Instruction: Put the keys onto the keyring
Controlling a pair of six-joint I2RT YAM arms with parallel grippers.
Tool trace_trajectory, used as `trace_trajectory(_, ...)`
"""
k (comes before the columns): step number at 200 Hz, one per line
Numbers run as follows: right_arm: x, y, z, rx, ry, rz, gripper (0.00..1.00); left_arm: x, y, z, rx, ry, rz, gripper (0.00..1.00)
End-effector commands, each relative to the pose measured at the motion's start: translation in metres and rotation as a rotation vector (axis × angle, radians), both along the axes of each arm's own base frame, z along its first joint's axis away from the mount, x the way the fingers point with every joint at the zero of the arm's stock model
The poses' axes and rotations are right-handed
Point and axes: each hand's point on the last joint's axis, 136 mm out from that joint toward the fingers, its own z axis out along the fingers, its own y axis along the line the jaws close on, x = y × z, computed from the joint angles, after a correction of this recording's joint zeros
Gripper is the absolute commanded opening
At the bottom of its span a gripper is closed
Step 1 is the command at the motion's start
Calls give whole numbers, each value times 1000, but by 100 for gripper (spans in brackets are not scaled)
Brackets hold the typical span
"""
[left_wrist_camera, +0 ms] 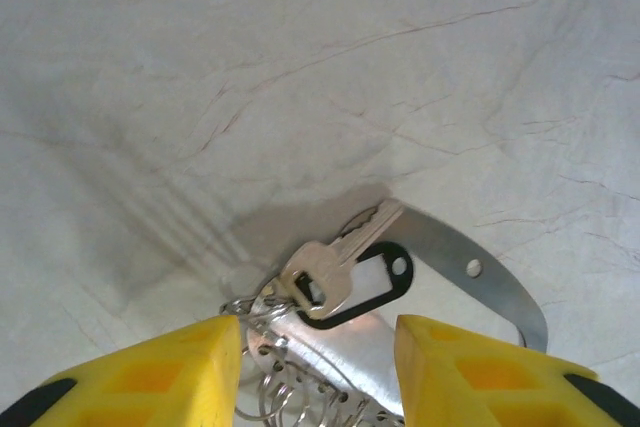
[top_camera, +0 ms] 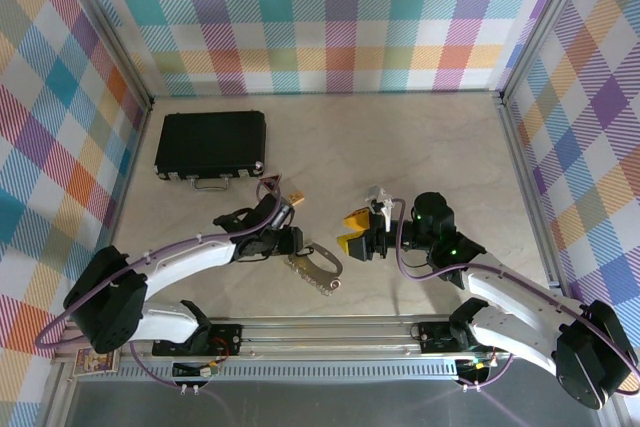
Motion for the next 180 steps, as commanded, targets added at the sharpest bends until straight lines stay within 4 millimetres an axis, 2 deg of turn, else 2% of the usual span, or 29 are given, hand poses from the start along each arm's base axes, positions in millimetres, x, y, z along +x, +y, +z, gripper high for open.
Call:
trace_trajectory(1,-1,0,1,15,7,10,64,-7,3,-3,112,35,-136,42)
trace_trajectory(46,3,-2,0,14,14,-3,64,-4,9,-17,156,45,-124,40)
trace_trajectory(92,3,-2,0,21,20,1,64,-2,26,-20,238,25,-88,40)
trace_trajectory(180,3,-7,6,39,7,-12,64,-1,25,-31,249,41,-84,47)
